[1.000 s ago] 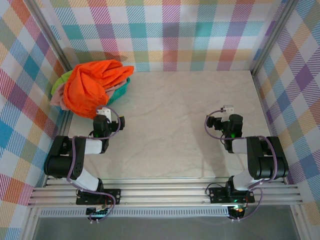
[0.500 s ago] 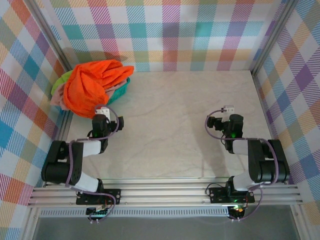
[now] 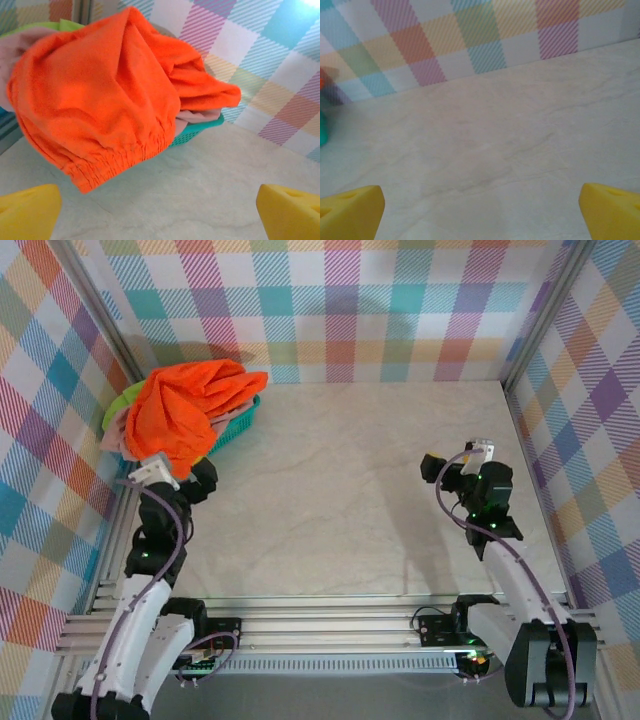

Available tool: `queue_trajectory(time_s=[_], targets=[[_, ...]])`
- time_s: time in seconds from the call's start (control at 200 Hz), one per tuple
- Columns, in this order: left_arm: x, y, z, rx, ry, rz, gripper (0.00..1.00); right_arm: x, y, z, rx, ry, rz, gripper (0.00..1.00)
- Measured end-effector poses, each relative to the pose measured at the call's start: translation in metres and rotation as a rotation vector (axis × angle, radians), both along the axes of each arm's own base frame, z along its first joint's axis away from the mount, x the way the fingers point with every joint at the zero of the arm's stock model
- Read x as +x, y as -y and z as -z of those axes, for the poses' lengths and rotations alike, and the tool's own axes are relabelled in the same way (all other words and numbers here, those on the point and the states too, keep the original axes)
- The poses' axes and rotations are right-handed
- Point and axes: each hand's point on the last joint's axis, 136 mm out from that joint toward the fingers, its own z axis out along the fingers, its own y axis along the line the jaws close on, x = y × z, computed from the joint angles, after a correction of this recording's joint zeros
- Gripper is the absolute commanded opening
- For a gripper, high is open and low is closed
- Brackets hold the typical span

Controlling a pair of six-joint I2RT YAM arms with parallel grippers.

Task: Fold and stack the shorts

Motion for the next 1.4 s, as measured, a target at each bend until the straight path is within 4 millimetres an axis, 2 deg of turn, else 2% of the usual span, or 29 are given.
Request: queue_trajectory(time_s=[0.075,0.145,0.185,0.255,0.32,0.355,0.46,0.605,0.69,0.795,0.92,1.07,1.11,1.22,1.275,1.345,1.4], targets=[[0.003,-0.003,-0.035,0.000,-0.009,-0.018,1.00,-0.004,-0.009,-0.011,0.050,-0.015,-0.039,0.99],[0.018,-0.005,-0.070,0.010,-0.016,-0.029,1.00,-0.009,-0.016,-0.018,0.088,-0.032,-0.076,1.00],[0.030,-0.006,-0.083,0.020,-0.027,-0.032,1.00,-0.011,-0.020,-0.021,0.105,-0.040,-0.096,0.99],[0.055,-0.007,-0.092,0.046,-0.078,-0.032,1.00,-0.016,-0.027,-0.025,0.134,-0.061,-0.132,0.99],[0.081,-0.010,-0.089,0.070,-0.143,-0.031,1.00,-0.019,-0.033,-0.028,0.153,-0.076,-0.163,0.99],[0.097,-0.012,-0.080,0.082,-0.186,-0.030,1.00,-0.020,-0.035,-0.029,0.161,-0.085,-0.176,1.00],[0.134,-0.017,-0.035,0.124,-0.362,-0.022,1.00,-0.025,-0.042,-0.028,0.185,-0.115,-0.214,1.00],[0.159,-0.026,0.020,0.175,-0.561,-0.018,0.98,-0.032,-0.049,-0.026,0.206,-0.151,-0.255,0.99],[0.167,-0.038,0.045,0.178,-0.644,-0.032,0.88,-0.035,-0.053,-0.025,0.214,-0.167,-0.273,0.99],[0.172,-0.057,0.064,0.173,-0.714,-0.055,0.80,-0.039,-0.055,-0.025,0.221,-0.181,-0.289,1.00],[0.173,-0.066,0.080,0.168,-0.767,-0.061,0.49,-0.043,-0.056,-0.026,0.224,-0.186,-0.295,0.99],[0.174,-0.063,0.082,0.153,-0.770,-0.039,0.13,-0.045,-0.058,-0.024,0.227,-0.199,-0.300,0.99],[0.175,-0.062,0.080,0.151,-0.765,-0.031,0.06,-0.046,-0.058,-0.023,0.228,-0.204,-0.303,1.00],[0.174,-0.060,0.070,0.141,-0.747,-0.025,0.01,-0.048,-0.059,-0.021,0.231,-0.219,-0.304,0.99],[0.171,-0.058,0.059,0.136,-0.725,-0.020,0.00,-0.049,-0.059,-0.022,0.231,-0.220,-0.306,0.99],[0.166,-0.055,0.034,0.130,-0.669,-0.013,0.00,-0.050,-0.059,-0.025,0.230,-0.210,-0.308,1.00],[0.160,-0.050,0.005,0.120,-0.601,-0.003,0.00,-0.050,-0.060,-0.030,0.229,-0.200,-0.312,1.00]])
